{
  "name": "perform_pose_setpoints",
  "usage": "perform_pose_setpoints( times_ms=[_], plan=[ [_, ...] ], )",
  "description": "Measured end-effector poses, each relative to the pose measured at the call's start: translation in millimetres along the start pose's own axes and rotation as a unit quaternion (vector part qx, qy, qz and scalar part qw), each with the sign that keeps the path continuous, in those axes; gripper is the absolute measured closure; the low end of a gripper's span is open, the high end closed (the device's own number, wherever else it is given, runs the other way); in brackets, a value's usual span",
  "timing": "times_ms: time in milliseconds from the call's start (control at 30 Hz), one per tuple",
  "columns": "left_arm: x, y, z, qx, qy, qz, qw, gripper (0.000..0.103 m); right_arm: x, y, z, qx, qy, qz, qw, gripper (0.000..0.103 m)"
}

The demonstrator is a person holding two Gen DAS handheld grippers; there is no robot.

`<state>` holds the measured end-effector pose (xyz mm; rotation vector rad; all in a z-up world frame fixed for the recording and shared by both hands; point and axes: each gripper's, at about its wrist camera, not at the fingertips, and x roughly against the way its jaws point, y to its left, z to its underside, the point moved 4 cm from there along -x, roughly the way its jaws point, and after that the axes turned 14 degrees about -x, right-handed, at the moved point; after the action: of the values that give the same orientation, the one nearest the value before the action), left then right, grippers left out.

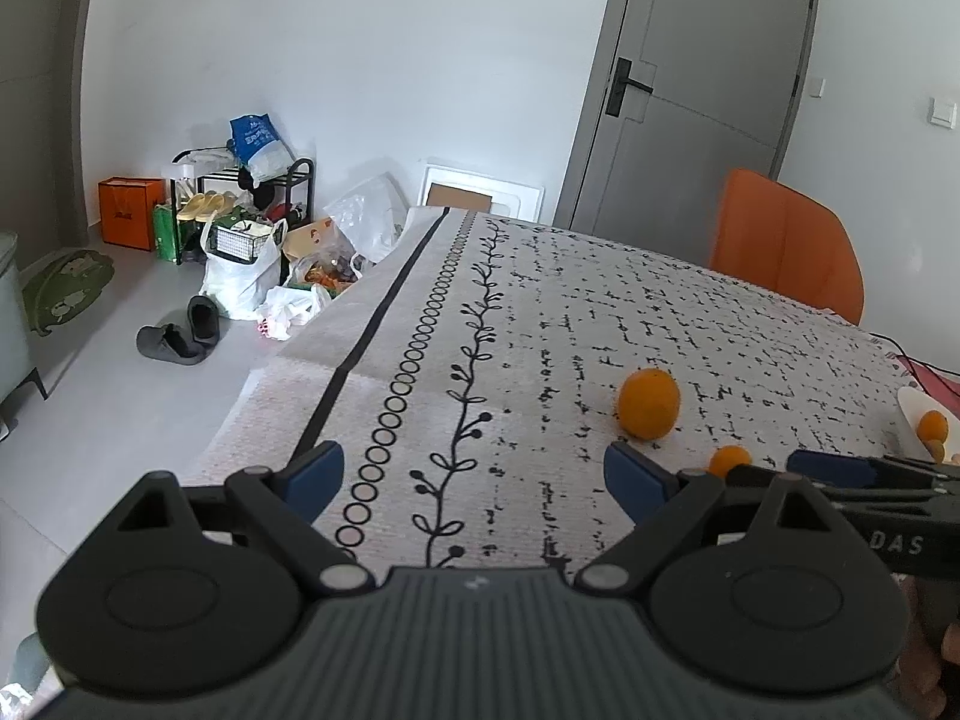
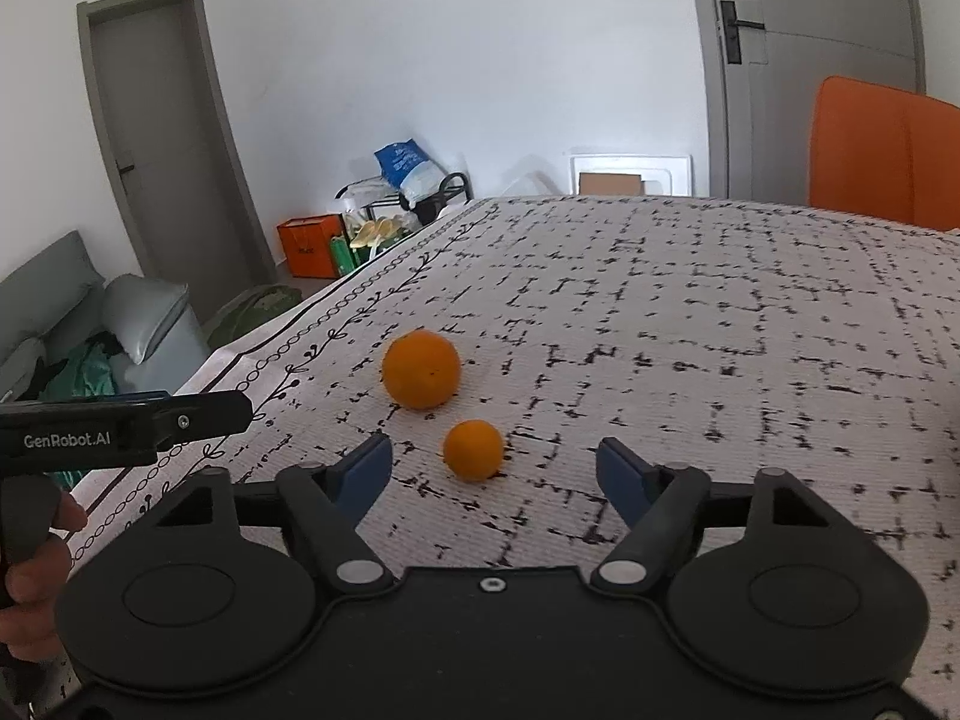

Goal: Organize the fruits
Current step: 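Withdraw both grippers from the bowl toward the last two oranges, then close the right gripper on a small orange while the left grasps a large orange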

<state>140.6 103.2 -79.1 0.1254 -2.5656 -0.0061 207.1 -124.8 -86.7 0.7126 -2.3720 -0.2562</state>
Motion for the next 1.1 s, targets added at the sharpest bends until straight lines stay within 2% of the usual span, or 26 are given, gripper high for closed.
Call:
perform_pose_setpoints(
  times_ms=[67,133,200,233,567,1000,1100],
  plan=[
    [-1,2,1,0.000,0.002,0.000,1.0000,0.010,-5,3,0,0.004,0.006,0.001,1.000,0.041],
    [-2,2,1,-0.001,0.003,0.001,1.0000,0.010,-9,6,0,0.009,0.010,0.004,1.000,0.047],
    [-4,1,1,-0.003,0.004,0.004,1.0000,0.010,-13,6,1,0.014,0.010,0.013,1.000,0.067],
    [-5,1,0,-0.004,0.004,0.005,1.0000,0.010,-12,6,0,0.017,0.009,0.019,1.000,0.081],
    [-13,-25,-16,-0.033,-0.011,0.022,0.9991,0.010,11,-10,-3,0.000,-0.009,0.021,1.000,0.081],
    [-36,-62,-37,-0.057,-0.020,0.050,0.9970,0.024,44,-49,-13,-0.035,-0.037,0.044,0.998,0.081],
    [-46,-71,-39,-0.065,-0.011,0.052,0.9965,0.031,52,-59,-15,-0.043,-0.046,0.053,0.997,0.081]
  ],
)
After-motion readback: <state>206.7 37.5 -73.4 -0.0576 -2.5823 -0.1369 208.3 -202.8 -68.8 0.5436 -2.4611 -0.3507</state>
